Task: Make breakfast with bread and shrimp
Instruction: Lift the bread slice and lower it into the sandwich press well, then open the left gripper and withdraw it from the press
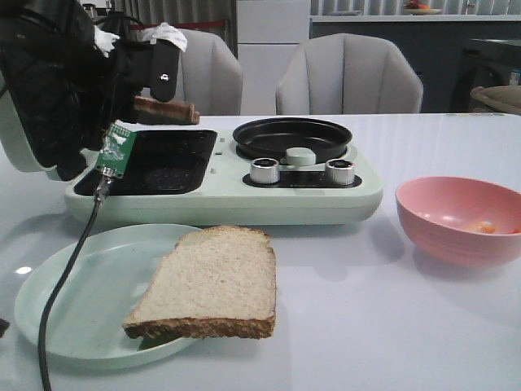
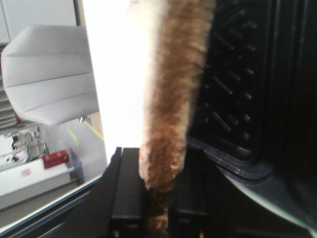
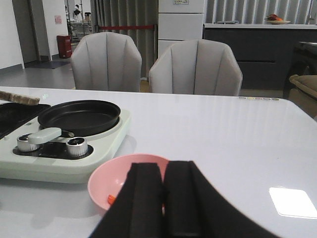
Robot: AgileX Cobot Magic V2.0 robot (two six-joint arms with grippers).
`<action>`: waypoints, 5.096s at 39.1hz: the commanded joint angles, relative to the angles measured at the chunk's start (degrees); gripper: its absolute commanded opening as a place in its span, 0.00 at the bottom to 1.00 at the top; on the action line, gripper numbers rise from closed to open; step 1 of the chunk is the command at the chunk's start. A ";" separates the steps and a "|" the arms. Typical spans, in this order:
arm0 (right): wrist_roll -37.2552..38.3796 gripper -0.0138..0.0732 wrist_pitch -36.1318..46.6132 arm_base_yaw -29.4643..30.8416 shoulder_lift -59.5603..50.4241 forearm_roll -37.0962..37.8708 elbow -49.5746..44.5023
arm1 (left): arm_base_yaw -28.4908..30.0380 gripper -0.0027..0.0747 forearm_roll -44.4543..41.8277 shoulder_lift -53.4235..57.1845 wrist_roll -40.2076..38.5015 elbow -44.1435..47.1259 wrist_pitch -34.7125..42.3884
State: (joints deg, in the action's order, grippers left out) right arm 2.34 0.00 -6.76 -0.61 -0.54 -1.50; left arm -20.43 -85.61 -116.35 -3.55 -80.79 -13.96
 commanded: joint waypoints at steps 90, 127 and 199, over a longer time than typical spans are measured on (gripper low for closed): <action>-0.36 0.34 5.09 0.33 -1.17 0.89 0.92 | -1.61 0.82 52.51 33.84 -3.83 2.95 -5.79; -0.36 0.34 5.09 0.33 -1.17 0.89 0.92 | 7.27 0.82 87.86 83.62 11.23 31.31 -20.42; 0.47 0.67 -9.00 -0.41 18.60 -5.64 22.64 | -0.86 0.82 95.10 117.44 11.19 59.50 -8.01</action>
State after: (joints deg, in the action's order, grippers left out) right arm 2.88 -14.81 -6.76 16.36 -5.15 18.63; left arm -20.82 8.64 0.29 8.22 -19.80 -26.72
